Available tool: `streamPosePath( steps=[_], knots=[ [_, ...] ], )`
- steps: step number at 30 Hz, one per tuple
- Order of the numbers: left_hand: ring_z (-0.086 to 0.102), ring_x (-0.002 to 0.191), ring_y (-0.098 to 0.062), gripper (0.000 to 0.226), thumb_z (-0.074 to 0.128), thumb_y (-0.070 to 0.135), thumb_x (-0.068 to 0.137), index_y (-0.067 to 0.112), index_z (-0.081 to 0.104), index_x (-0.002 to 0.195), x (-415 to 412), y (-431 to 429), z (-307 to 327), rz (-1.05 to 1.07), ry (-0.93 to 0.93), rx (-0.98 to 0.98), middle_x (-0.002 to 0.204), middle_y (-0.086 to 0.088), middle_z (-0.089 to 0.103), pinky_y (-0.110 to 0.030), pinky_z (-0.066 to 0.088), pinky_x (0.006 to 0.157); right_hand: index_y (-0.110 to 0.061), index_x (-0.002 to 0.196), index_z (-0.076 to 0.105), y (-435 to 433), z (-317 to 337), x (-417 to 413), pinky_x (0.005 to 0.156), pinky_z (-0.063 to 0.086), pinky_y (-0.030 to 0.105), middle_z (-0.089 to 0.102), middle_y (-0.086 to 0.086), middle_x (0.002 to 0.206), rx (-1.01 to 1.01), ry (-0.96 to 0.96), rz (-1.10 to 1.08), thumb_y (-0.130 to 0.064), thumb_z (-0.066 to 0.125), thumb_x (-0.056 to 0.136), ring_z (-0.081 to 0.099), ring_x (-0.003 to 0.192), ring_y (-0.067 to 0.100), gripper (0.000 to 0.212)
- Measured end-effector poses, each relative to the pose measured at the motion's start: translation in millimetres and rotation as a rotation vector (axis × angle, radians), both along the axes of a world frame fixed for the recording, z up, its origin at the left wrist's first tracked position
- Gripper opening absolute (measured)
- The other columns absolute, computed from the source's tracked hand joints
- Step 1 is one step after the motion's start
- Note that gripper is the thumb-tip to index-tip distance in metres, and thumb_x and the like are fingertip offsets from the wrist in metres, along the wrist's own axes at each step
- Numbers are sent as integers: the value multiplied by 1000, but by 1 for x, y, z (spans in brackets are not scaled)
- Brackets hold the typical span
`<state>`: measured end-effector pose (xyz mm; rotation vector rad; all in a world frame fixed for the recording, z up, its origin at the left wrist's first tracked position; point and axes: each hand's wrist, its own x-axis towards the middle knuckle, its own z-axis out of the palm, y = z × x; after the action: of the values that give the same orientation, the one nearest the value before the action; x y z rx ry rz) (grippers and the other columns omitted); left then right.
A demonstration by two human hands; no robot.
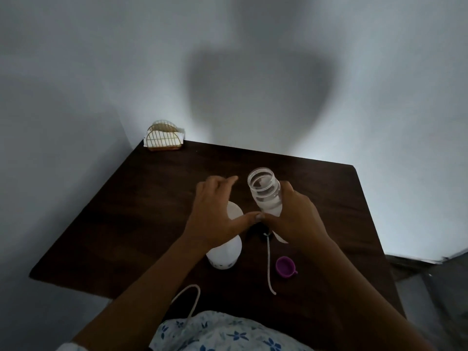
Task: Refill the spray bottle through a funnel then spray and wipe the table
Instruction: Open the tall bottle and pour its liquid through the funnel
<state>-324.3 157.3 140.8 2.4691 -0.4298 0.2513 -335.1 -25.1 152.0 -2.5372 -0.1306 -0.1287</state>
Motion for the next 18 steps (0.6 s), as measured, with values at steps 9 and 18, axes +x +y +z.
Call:
streamPosePath(
  steps=[9,18],
  knots=[
    [63,101,-6,64,73,45,61,18,56,116,16,-43,15,-325,261,-576,108,6,66,-28,53,87,-20,124,41,-7,17,-10,82,43,21,60,-6,112,175,-41,26,-31,79,69,56,97,8,68],
    [64,96,-8,55,80,27,67,12,56,115,18,-48,26,-363,183,-429,110,0,67,-25,55,80,-13,136,33,-63,-80,-6,95,45,33,46,10,135,-152,427,-175,-17,69,76,49,118,23,70]
  ],
)
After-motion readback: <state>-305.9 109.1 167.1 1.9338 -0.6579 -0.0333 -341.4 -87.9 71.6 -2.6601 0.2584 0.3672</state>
